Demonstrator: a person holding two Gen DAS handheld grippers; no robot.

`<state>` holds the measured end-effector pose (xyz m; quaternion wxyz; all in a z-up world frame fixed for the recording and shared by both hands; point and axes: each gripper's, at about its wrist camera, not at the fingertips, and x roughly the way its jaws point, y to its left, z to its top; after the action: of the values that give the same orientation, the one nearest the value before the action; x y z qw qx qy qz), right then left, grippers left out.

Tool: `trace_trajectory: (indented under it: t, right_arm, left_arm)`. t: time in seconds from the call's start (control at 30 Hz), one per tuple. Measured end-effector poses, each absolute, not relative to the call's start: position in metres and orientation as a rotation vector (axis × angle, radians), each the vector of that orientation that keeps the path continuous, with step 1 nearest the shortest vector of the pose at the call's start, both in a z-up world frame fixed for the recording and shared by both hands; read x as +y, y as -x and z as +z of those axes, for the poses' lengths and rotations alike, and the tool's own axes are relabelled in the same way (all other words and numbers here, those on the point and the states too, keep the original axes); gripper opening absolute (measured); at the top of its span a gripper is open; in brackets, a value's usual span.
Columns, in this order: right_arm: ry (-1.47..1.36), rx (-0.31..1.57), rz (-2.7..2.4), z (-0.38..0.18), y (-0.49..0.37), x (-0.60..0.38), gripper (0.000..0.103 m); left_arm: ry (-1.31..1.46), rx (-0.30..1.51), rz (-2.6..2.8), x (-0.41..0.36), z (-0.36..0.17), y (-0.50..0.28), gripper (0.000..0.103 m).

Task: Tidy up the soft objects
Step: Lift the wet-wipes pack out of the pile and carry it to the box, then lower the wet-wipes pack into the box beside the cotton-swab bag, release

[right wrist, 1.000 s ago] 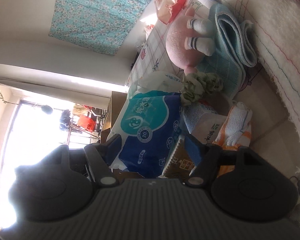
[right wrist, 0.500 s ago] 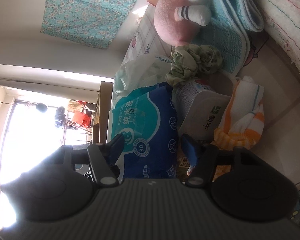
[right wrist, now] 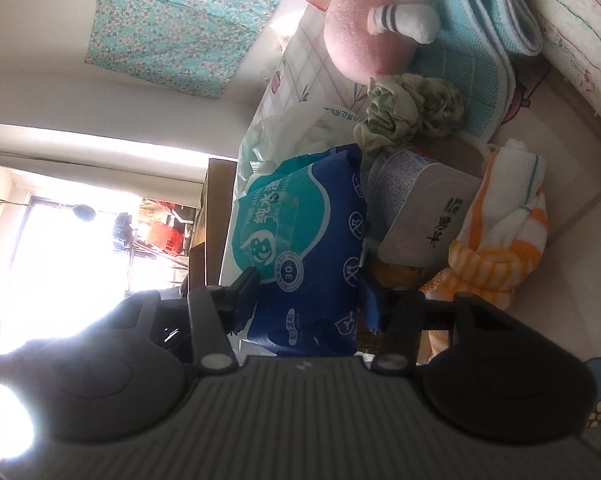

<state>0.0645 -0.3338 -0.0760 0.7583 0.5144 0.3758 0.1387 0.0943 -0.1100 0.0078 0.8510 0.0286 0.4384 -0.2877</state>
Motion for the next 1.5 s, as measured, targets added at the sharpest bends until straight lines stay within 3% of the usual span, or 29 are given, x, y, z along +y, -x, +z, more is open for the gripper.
trace_trajectory:
  t: [0.4, 0.67, 0.9, 1.07, 1.3, 1.5]
  right_arm:
    - [-0.954, 0.728, 0.339, -0.011, -0.051, -0.295, 0.049]
    - [-0.777, 0.713, 0.494, 0.039, -0.088, -0.212, 0.049]
    - [-0.696, 0.802, 0.61, 0.048, -0.141, -0.125, 0.049]
    - [-0.599, 0.84, 0.603, 0.046, -0.164, -0.083, 0.049]
    - [-0.144, 0.734, 0.412, 0.05, -0.16, -0.045, 0.05]
    - [-0.22, 0.712, 0.41, 0.057, -0.153, -0.078, 0.051]
  left_arm:
    - [0.043, 0.797, -0.636, -0.062, 0.049, -0.065, 0.027]
    - [0.173, 0.683, -0.498, 0.024, 0.079, -0.051, 0.027]
    - [0.296, 0.654, -0.341, 0.104, 0.072, -0.06, 0.027]
    - [0.371, 0.695, -0.305, 0.143, 0.054, -0.083, 0.027]
    - [0.336, 0.864, -0.233, 0.151, 0.0, -0.126, 0.025]
    - [0.305, 0.969, -0.205, 0.15, -0.02, -0.142, 0.026]
